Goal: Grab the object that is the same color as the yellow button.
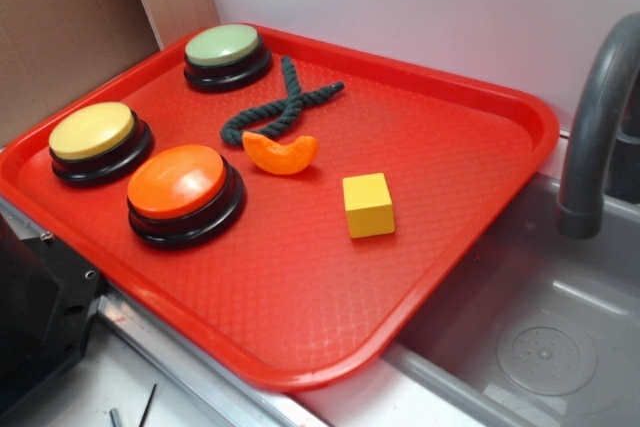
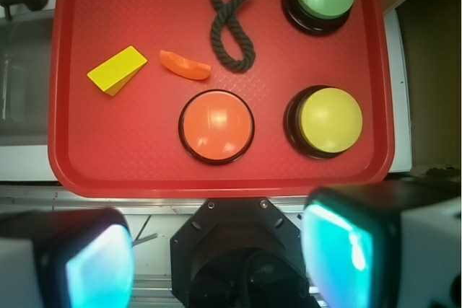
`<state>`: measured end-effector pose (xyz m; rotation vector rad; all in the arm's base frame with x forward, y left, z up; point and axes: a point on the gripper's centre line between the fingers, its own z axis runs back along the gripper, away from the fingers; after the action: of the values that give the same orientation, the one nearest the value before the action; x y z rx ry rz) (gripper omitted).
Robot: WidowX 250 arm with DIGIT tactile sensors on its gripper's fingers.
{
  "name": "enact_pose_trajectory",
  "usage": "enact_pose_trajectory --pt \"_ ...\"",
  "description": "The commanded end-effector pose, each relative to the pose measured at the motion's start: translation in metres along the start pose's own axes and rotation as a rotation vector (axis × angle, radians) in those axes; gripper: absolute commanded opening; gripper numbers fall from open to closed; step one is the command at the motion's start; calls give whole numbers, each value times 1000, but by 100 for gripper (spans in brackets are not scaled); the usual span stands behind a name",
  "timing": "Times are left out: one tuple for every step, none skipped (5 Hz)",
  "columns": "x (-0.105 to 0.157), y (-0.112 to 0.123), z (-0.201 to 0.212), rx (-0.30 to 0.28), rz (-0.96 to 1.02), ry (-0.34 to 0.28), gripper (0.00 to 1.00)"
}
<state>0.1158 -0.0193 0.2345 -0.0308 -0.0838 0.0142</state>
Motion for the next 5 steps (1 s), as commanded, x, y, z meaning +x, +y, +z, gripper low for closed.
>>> enact_pose_trajectory --pt "0 0 0 0 0 0 100" --pt "44 -37 -40 75 243 -130 100" --pt "66 -60 -77 43 462 -68 100" --pt "76 -58 -85 -58 652 -19 100" --pt "76 -58 -85 -58 652 -19 100"
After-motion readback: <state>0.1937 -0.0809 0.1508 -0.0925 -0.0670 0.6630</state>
